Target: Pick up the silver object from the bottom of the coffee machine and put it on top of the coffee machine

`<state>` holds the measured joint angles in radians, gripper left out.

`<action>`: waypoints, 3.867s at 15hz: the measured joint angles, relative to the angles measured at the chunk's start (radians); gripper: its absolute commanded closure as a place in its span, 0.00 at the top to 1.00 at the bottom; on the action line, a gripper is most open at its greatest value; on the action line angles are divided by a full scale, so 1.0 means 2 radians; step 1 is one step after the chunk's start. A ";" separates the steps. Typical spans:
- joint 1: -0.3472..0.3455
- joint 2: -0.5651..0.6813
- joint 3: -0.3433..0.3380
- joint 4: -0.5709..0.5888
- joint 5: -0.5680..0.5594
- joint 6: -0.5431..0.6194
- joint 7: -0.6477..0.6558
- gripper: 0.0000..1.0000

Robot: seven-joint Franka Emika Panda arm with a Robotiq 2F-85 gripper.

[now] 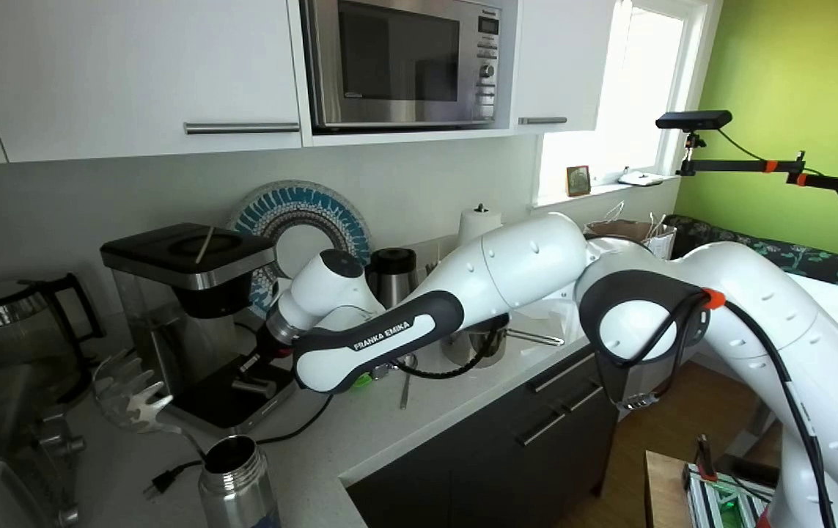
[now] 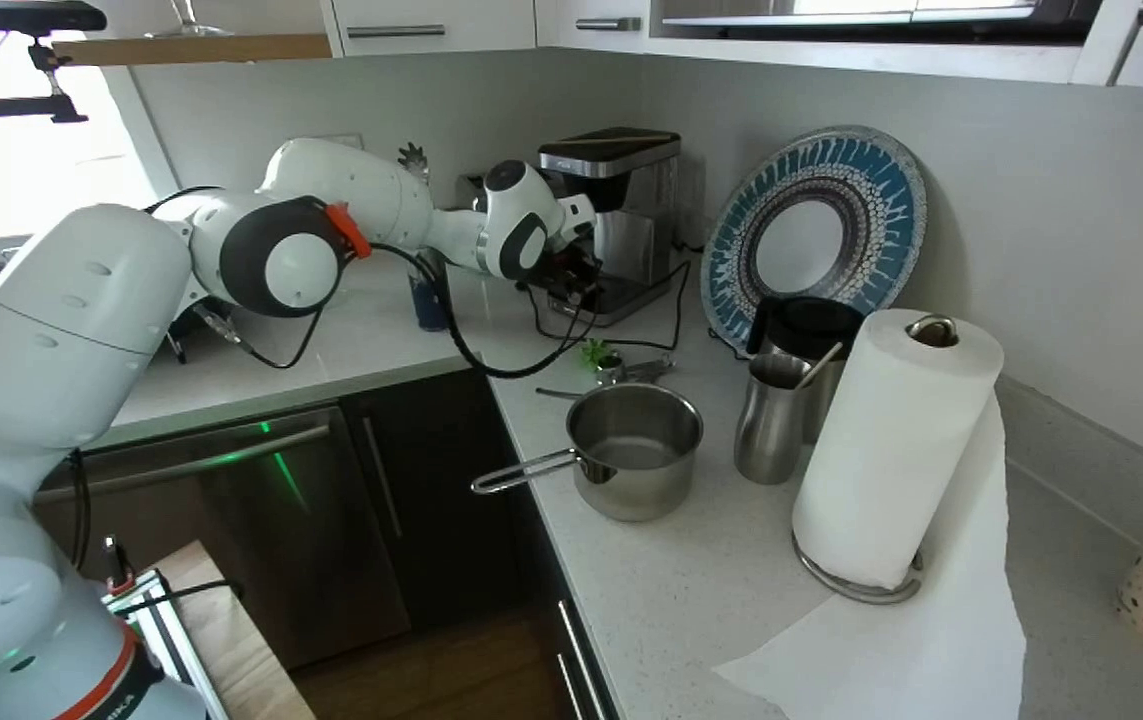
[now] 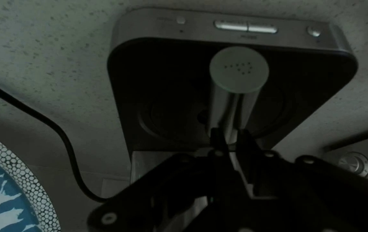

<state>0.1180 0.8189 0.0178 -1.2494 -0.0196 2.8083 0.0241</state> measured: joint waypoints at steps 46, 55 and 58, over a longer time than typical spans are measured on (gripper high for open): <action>-0.055 -0.427 0.031 -0.389 -0.029 0.142 -0.078 0.11; -0.035 -0.348 0.011 -0.368 -0.027 0.347 -0.080 0.11; 0.006 -0.310 -0.031 -0.363 0.093 0.455 -0.181 0.11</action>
<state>0.1307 0.1997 -0.0446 -1.9759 0.1657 3.7183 -0.3378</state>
